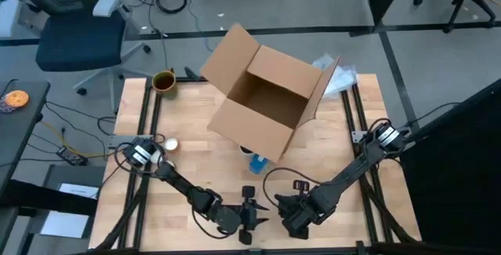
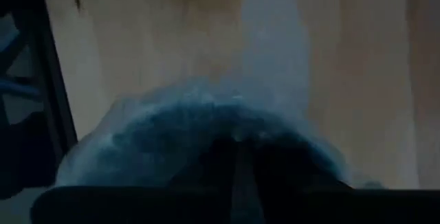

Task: Wrap mug
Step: Wrap the blue mug with the bubble wrap on the table, then put the wrapped blue mug into the cardboard box

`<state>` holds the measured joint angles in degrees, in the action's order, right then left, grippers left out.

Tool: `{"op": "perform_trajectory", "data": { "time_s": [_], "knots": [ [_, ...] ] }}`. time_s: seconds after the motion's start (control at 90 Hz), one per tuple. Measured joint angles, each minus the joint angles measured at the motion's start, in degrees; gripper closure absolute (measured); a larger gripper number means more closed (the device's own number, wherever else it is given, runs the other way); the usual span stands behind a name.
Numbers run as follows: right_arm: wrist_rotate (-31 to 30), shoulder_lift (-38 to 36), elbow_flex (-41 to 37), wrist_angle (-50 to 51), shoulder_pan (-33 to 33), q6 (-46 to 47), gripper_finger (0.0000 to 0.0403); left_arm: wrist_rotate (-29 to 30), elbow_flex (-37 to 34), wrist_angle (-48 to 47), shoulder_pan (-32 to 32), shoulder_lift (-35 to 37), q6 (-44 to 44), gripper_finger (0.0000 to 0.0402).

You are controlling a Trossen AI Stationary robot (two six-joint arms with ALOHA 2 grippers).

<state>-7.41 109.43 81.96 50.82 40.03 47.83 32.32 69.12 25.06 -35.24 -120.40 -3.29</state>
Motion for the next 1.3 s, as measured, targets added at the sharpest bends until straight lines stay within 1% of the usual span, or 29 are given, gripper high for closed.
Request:
{"op": "perform_trajectory", "data": {
  "time_s": [0.133, 0.367, 0.433, 0.578, 0.678, 0.8, 0.911, 1.011, 1.156, 1.222, 1.3],
  "knots": [
    [0.75, 0.04, 4.69, 4.09, 0.0, -1.3, 0.0329, 0.55, 0.0, -2.2, 0.0, 0.2, -0.15, 0.0271],
    [0.1, -0.07, 13.6, 18.54, 0.11, -0.72, 0.0299, 1.57, 0.0, -6.58, 0.0, 0.94, -0.04, 0.0271],
    [-0.22, -0.15, 15.77, 20.47, 0.81, 0.45, 0.0294, 3.18, 0.0, -8.44, 0.0, 1.51, 0.02, 0.0271],
    [-0.34, -0.29, 18.5, 18.4, 3.28, 0.17, 0.0284, 6.73, 0.04, -12.19, 0.38, 2.78, 0.82, 0.0271],
    [-1.32, -0.24, 17.31, 14.15, 5.15, 0.07, 0.0278, 7.96, 0.04, -14.07, 1.02, 3.59, 1.65, 0.0271],
    [-1.31, -0.02, 15.13, 11.22, 6.41, 1.43, 0.0263, 8.11, 0.06, -15.6, 1.94, 4.52, 1.43, 0.0271],
    [0.36, 0.31, 14.77, 10.33, 5.74, 2.96, 0.0233, 8.09, 0.07, -17.23, 2.74, 4.74, 1.24, 0.0271],
    [1.04, 0.28, 14.83, 7.81, 4.73, 2.95, 0.0196, 8.07, 0.07, -17.67, 3.36, 4.78, 0.97, 0.0271],
    [1.14, 0.85, 14.74, 7.57, 4.79, 2.67, 0.0143, 7.99, 0.07, -18.64, 3.69, 4.81, -0.22, 0.0271],
    [0.97, 1.73, 14.59, 8.59, 5.16, 2.75, 0.013, 7.78, 0.07, -19.17, 3.76, 4.81, -0.37, 0.0271],
    [-0.13, 2.4, 14.41, 8.06, 5.22, 3.18, 0.0129, 7.42, 0.07, -19.23, 3.76, 4.81, -0.37, 0.0271]
  ]
}}
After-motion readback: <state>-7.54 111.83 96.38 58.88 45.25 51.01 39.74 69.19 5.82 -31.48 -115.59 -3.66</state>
